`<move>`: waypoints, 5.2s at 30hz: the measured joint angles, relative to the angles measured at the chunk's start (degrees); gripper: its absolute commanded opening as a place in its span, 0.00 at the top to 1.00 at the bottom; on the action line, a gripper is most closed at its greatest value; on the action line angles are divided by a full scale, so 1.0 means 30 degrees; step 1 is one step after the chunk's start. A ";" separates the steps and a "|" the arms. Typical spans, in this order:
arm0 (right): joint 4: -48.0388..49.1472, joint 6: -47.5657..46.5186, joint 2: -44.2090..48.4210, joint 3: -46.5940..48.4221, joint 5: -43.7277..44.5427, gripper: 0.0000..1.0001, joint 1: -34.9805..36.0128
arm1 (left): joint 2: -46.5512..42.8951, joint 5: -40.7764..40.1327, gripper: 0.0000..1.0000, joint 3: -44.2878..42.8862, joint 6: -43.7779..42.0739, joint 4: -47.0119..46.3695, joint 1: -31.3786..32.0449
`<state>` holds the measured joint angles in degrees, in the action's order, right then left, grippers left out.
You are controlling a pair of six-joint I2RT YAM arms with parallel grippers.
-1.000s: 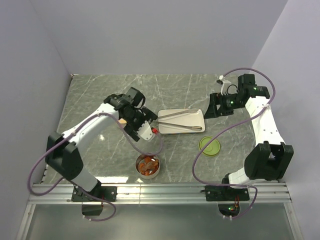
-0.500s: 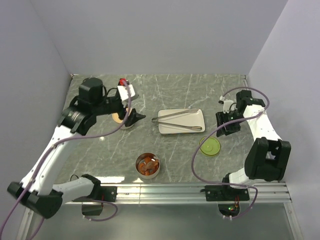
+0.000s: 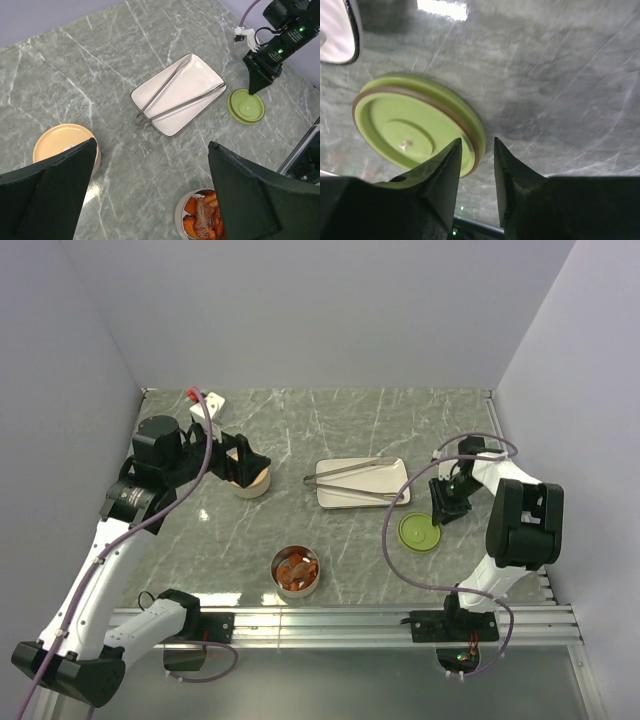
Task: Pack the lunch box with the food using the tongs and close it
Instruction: Pick up the lid of the lunch box with the right arm, then pass the lid of the lunch box from the right arm to the left, then put the lid back on the lunch box
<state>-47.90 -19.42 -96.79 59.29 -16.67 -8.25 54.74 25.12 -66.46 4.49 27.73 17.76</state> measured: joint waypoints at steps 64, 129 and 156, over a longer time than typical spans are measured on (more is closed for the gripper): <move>0.2769 0.4721 1.1125 0.3322 -1.4863 1.00 0.1887 | 0.7038 1.0834 0.26 0.5850 1.7260 -2.2003 0.4473; 0.3198 0.6645 0.9406 0.3993 -1.1570 0.14 0.3490 | -0.3854 -0.4517 1.00 0.6244 -1.5263 0.6324 1.2378; 0.2572 0.5668 0.9209 0.3993 -1.0950 0.14 0.3490 | -0.0087 -1.6247 1.00 0.9530 -1.6058 0.6455 2.4400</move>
<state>-40.18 -2.42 -69.17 71.26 -49.52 2.22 54.48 -23.62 -37.87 -43.68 47.09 90.96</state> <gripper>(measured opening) 0.863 0.037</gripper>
